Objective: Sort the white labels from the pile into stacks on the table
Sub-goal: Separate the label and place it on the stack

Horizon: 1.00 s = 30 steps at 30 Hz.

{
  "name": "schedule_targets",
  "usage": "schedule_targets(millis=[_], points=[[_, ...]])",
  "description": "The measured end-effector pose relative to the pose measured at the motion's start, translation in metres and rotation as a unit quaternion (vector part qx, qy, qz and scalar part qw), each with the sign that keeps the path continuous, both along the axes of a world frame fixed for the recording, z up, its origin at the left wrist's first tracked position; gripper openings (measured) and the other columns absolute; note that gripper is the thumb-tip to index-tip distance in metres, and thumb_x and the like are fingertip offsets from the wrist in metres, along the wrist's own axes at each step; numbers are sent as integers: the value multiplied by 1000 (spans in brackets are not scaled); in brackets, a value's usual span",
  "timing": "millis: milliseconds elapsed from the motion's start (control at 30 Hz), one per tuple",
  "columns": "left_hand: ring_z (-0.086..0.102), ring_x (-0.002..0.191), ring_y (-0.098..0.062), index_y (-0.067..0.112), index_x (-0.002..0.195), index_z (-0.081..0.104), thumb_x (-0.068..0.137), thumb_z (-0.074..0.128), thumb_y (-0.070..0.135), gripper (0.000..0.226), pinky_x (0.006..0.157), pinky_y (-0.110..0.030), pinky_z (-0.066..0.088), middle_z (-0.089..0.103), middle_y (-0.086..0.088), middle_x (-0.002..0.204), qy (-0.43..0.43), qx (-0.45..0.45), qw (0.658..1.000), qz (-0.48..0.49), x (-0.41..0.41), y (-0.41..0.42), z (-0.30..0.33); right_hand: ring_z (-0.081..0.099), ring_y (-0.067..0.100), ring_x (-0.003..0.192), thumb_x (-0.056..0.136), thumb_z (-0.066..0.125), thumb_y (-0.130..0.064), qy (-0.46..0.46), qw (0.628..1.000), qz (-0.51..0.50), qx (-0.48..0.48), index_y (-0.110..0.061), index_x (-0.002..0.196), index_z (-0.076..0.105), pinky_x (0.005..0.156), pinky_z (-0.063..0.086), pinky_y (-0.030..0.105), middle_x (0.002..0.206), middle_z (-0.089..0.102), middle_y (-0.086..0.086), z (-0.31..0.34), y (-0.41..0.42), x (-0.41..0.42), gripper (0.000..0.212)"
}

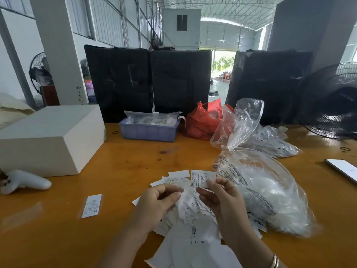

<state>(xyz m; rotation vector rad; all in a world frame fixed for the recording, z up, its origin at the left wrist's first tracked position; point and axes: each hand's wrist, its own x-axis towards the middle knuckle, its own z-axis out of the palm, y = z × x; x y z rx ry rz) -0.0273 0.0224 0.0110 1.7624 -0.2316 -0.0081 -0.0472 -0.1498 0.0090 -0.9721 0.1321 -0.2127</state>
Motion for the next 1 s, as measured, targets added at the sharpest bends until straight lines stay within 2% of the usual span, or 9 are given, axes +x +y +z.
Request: schedule_targets(millis=[167, 300, 500, 633, 767, 867, 933, 1000], points=[[62, 61, -1, 27, 82, 74, 84, 71, 16, 11, 60, -14, 49, 69, 16, 67, -2, -4, 1000, 0, 0, -1, -1, 72, 33, 80, 85, 66, -5, 10, 998, 1, -56, -7, 88, 57, 59, 56, 26, 84, 70, 18, -3, 4, -1, 10], [61, 62, -1, 25, 84, 74, 82, 72, 18, 7, 59, -13, 49, 69, 12, 70, 0, -14, 1000, -5, 1, 1, -2, 72, 31, 75, 83, 67, -5, 7, 999, -9, -51, -10, 86, 57, 58, 56, 26, 80, 70, 14, -2, 4, -1, 11], [64, 72, 1, 29, 85, 72, 81, 73, 21, 9, 60, -13, 50, 71, 12, 79, -5, -6, 1000, 4, 2, 1, -3, 71, 22, 71, 87, 64, -5, -4, 993, 21, -120, -6, 89, 56, 59, 54, 22, 85, 74, 13, -1, 8, -4, 8], [63, 75, 5, 28, 89, 73, 83, 71, 25, 7, 60, -11, 48, 71, 17, 82, -5, -9, 1000, 17, 2, 1, -2, 71, 24, 71, 89, 60, -3, -18, 991, 25, -128, -4, 95, 56, 59, 55, 23, 88, 74, 13, 1, 7, -6, 8], [61, 67, 2, 29, 88, 73, 86, 68, 25, 7, 59, -12, 49, 70, 20, 75, -7, -15, 1000, 9, 0, 2, -1, 71, 23, 70, 90, 60, -3, -31, 983, 18, -178, -4, 93, 59, 60, 56, 24, 84, 74, 12, 2, 6, -5, 3], [59, 62, -3, 26, 88, 73, 86, 67, 25, 7, 61, -16, 50, 68, 13, 67, 1, -16, 1000, 14, 0, 1, -1, 70, 25, 69, 88, 62, -3, -42, 970, 4, -238, -7, 89, 61, 59, 54, 25, 82, 71, 12, 0, 6, -4, 4], [60, 62, -3, 23, 85, 74, 85, 68, 25, 6, 61, -17, 51, 69, 9, 66, 7, -21, 1000, 15, 0, 2, -1, 70, 25, 68, 88, 62, -1, -42, 972, 2, -231, -9, 92, 61, 59, 55, 25, 83, 71, 12, 0, 5, -3, 8], [59, 61, -3, 21, 80, 74, 82, 71, 28, 8, 61, -17, 51, 67, 9, 64, 11, -23, 1000, 9, 1, 2, -1, 70, 25, 69, 88, 61, 2, -37, 985, -7, -167, -8, 96, 60, 59, 55, 26, 84, 71, 12, 1, 3, -3, 13]])
